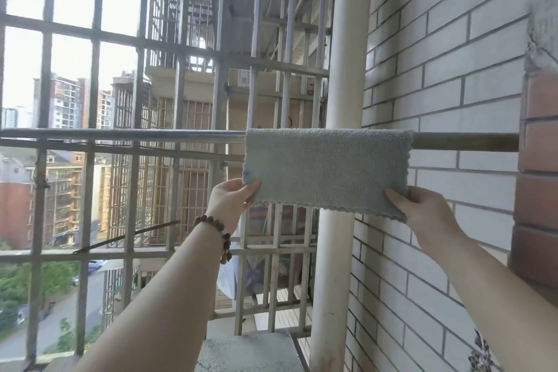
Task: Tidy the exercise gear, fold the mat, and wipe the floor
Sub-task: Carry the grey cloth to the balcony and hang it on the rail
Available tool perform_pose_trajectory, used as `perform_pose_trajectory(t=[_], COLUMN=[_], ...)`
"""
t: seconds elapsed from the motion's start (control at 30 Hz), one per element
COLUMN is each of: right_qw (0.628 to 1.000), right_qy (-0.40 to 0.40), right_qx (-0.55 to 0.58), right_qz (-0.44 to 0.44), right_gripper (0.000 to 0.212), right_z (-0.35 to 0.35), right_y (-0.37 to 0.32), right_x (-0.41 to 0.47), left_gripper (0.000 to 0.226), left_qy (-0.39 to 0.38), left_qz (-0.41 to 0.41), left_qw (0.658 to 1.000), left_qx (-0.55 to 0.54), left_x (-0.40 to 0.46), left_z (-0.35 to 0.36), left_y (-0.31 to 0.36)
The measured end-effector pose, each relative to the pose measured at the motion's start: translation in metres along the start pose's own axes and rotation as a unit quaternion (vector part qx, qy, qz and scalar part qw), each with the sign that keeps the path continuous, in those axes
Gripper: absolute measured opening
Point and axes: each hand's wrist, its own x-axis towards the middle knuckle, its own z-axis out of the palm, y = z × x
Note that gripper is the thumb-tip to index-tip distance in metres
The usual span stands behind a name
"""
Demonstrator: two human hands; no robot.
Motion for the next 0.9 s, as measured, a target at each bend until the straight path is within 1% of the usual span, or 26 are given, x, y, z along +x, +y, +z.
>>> perform_pose_trajectory(t=[0.07, 0.17, 0.23, 0.27, 0.3, 0.37, 0.43, 0.5, 0.57, 0.7, 0.73, 0.9], right_qw=[1.0, 1.0, 0.999, 0.998, 0.997, 0.996, 0.993, 0.989, 0.987, 0.985, 0.983, 0.971], right_qy=[-0.009, 0.016, 0.047, 0.06, 0.065, 0.066, 0.067, 0.065, 0.056, 0.038, 0.035, 0.007], right_qx=[0.001, -0.009, -0.02, -0.023, -0.031, -0.064, -0.098, -0.13, -0.152, -0.168, -0.176, -0.222], right_qz=[0.006, -0.004, -0.008, -0.006, -0.003, 0.004, 0.004, 0.008, 0.004, -0.031, -0.042, -0.093], right_gripper=[0.006, 0.011, 0.019, 0.023, 0.028, 0.041, 0.05, 0.051, 0.043, 0.03, 0.031, 0.044], right_z=[-0.001, 0.0, 0.003, 0.004, 0.006, 0.006, 0.005, 0.004, 0.002, 0.0, 0.001, 0.007], right_y=[0.002, 0.002, 0.0, 0.0, 0.0, -0.002, -0.006, -0.013, -0.022, -0.027, -0.027, -0.018], right_x=[-0.002, -0.004, -0.006, -0.008, -0.01, -0.016, -0.024, -0.037, -0.053, -0.088, -0.098, -0.149], left_gripper=[0.017, 0.01, 0.013, 0.016, 0.02, 0.037, 0.046, 0.042, 0.044, 0.058, 0.058, 0.059], left_qy=[-0.005, 0.041, 0.082, 0.101, 0.116, 0.139, 0.135, 0.115, 0.105, 0.095, 0.092, 0.067], left_qz=[0.001, 0.024, 0.046, 0.058, 0.069, 0.082, 0.098, 0.135, 0.16, 0.192, 0.197, 0.185], left_qw=[1.0, 0.999, 0.993, 0.987, 0.979, 0.96, 0.942, 0.909, 0.878, 0.82, 0.812, 0.796], left_qx=[0.002, 0.021, 0.069, 0.11, 0.154, 0.227, 0.291, 0.378, 0.438, 0.53, 0.542, 0.573], left_x=[-0.004, -0.005, -0.004, -0.005, -0.008, -0.019, -0.035, -0.055, -0.075, -0.118, -0.131, -0.194], left_z=[0.0, -0.001, 0.002, 0.005, 0.008, 0.012, 0.013, 0.013, 0.01, 0.002, 0.0, -0.008], left_y=[-0.001, -0.003, -0.004, -0.004, -0.003, 0.002, 0.006, 0.011, 0.014, 0.012, 0.011, 0.001])
